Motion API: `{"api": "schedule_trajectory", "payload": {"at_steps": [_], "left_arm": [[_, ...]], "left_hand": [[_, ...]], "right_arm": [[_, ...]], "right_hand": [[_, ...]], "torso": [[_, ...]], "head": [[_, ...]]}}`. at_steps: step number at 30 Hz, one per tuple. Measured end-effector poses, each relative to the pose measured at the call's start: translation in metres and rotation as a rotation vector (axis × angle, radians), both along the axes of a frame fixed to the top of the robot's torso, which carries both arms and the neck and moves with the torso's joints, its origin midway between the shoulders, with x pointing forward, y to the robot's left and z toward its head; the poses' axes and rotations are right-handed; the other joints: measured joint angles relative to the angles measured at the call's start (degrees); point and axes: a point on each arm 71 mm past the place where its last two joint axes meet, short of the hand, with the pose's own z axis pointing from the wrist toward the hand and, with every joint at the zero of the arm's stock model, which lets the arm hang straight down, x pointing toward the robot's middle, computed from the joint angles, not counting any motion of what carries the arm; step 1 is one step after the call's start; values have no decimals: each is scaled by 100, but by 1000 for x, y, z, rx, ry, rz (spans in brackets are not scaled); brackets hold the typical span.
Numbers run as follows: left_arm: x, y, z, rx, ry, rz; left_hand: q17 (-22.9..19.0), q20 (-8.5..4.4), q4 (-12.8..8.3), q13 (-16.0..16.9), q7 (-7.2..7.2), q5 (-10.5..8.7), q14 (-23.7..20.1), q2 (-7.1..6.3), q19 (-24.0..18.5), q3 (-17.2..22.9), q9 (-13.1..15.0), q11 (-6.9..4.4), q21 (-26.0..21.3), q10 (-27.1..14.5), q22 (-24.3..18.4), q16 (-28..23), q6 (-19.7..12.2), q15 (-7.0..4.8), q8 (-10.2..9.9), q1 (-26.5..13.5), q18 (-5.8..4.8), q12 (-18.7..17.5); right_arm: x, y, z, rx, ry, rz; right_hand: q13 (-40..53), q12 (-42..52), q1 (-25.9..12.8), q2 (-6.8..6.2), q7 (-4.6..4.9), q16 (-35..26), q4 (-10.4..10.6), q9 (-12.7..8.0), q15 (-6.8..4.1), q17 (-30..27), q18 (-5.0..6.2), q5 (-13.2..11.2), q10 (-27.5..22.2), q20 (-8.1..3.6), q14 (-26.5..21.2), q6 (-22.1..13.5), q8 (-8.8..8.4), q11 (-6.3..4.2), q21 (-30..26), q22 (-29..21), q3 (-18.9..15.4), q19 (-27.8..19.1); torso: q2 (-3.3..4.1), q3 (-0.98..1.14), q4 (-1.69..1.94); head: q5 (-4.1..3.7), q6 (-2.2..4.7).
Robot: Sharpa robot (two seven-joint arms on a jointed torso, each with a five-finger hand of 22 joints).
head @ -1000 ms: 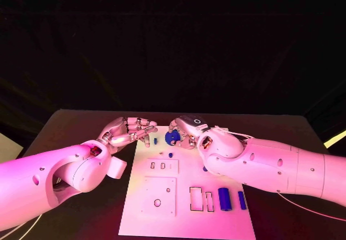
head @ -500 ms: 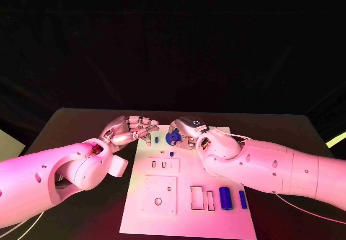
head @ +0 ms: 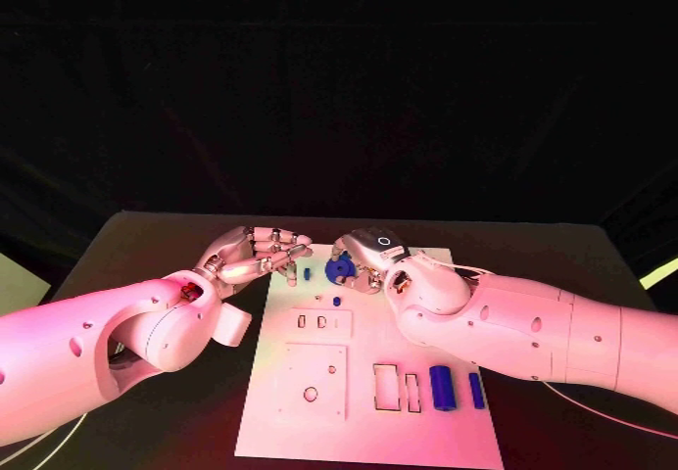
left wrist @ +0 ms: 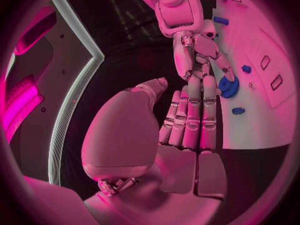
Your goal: Assemble the parts on the task board
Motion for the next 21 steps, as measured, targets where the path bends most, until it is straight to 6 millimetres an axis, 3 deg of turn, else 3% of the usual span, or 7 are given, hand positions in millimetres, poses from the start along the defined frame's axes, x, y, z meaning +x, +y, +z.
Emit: {"api": "schedule_trajectory", "payload": {"at_steps": [4, 8, 12, 21], "left_arm": [[0, 0, 0, 1, 2, -1], [0, 0, 0, 1, 3, -1], [0, 0, 0, 2, 4, -1], [0, 1, 0, 4, 7, -1]], "left_hand": [[0, 0, 0, 0, 0, 0, 0, 0, 0, 0, 0, 0, 0, 0, 0, 0, 0, 0, 0, 0, 0, 0], [0, 0, 0, 0, 0, 0, 0, 0, 0, 0, 0, 0, 0, 0, 0, 0, 0, 0, 0, 0, 0, 0], [0, 0, 0, 0, 0, 0, 0, 0, 0, 0, 5, 0, 0, 0, 5, 0, 0, 0, 0, 0, 0, 0], [0, 0, 0, -1, 0, 0, 0, 0, 0, 0, 5, 0, 0, 0, 4, 0, 0, 0, 0, 0, 0, 0]], "right_arm": [[1, 1, 0, -2, -4, -3], [1, 2, -1, -4, -4, -2], [1, 2, -1, -4, -4, -4], [3, -1, -2, -7, 0, -12]], "right_hand": [[0, -93, -92, -92, 47, 0, 15, 149, 0, 0, 0, -144, 12, 0, 0, -113, -70, 29, 0, 0, 63, 0], [0, -206, -257, -155, 143, 0, 32, 80, 83, -1, 0, -297, 4, 66, -1, -391, -295, 132, 0, -1, 78, -18], [0, -260, -504, -131, 216, 0, 39, 45, 123, -1, 0, -341, -6, 114, -1, -504, -456, 158, 0, -1, -78, -10], [0, -260, -652, -40, 217, 0, 47, 45, 123, -1, 0, -228, 6, 114, -1, -505, -486, 170, 0, -1, -146, -10]], "torso": [[-1, -1, -1], [-1, -1, -1], [-1, -2, -1], [-3, -3, 0]], "head": [[-5, 7], [-12, 16], [-20, 23], [-25, 31]]}}
